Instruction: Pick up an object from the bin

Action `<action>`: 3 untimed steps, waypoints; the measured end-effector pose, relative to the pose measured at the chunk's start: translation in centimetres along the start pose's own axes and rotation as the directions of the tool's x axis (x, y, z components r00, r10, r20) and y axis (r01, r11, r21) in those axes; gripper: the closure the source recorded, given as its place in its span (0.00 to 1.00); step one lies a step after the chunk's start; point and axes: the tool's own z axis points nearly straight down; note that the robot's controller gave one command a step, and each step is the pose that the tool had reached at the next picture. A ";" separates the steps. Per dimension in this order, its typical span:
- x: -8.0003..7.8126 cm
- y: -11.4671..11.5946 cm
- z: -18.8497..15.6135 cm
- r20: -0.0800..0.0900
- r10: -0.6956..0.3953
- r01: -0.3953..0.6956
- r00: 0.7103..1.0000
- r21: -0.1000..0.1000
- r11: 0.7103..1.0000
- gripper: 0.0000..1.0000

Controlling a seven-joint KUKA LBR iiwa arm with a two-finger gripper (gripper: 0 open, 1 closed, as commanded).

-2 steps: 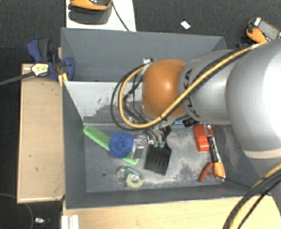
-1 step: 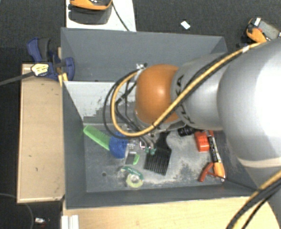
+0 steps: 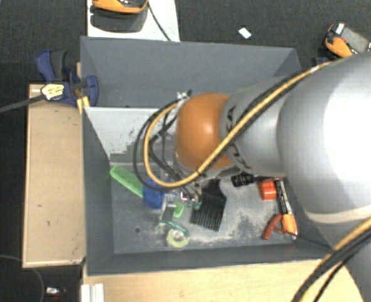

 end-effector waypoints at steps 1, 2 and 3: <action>0.1 -0.6 0.8 0.002 0.217 -0.217 0.976 -0.009 0.976 1.00; 0.1 -0.6 0.7 0.002 0.217 -0.217 0.976 -0.009 0.976 1.00; 0.1 -0.6 0.0 0.004 0.216 -0.216 0.976 -0.011 0.976 1.00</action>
Offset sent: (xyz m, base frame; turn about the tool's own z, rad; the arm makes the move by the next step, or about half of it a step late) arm 0.0000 0.0000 0.0000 0.0000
